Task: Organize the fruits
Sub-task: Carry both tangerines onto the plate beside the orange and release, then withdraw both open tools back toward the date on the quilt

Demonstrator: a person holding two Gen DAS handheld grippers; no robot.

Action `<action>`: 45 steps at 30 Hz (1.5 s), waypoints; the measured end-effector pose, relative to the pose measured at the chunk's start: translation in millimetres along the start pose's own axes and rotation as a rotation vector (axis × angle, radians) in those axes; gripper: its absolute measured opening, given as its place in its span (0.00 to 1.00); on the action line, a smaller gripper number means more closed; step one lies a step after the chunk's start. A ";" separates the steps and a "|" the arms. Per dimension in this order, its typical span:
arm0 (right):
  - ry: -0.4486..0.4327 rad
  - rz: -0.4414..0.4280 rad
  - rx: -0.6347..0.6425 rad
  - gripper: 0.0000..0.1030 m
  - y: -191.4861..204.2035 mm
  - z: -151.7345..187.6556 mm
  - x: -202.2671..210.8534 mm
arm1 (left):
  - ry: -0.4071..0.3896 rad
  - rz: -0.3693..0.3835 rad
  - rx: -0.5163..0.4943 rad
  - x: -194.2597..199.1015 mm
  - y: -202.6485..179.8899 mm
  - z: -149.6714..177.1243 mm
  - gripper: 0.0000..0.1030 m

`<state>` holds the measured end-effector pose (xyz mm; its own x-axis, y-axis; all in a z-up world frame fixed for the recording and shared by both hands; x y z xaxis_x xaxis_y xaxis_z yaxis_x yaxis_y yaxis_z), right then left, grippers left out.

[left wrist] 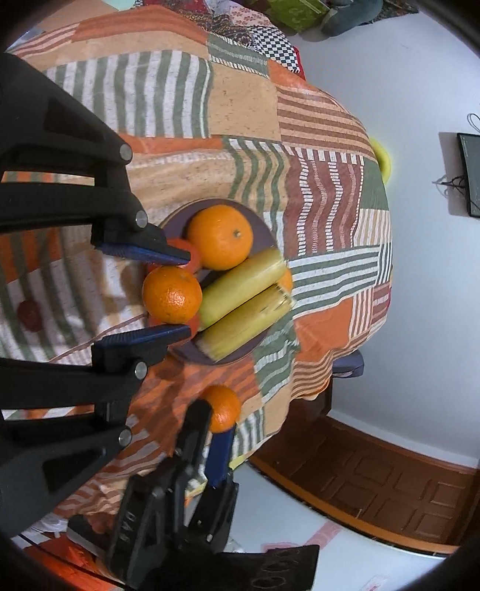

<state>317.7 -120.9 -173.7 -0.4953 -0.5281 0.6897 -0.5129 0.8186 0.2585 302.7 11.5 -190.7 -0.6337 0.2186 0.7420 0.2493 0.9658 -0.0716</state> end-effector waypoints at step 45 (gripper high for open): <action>0.059 0.026 0.066 0.41 17.4 -8.3 -48.6 | -0.007 -0.009 0.029 -22.9 27.9 -24.9 0.46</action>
<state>338.7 -79.1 -197.1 -0.4683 -0.4910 0.7346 -0.5461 0.8144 0.1962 342.4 29.9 -193.1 -0.6408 0.2111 0.7381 0.2228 0.9712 -0.0844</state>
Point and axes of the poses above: each gripper's, at about its wrist camera, not at the fingertips, and x roughly against the way its jaws point, y to its left, z to its underside, the point moved 5 cm from there along -x, roughly the way its jaws point, and after that the axes turned 7 degrees about -x, right-handed, at the moved point
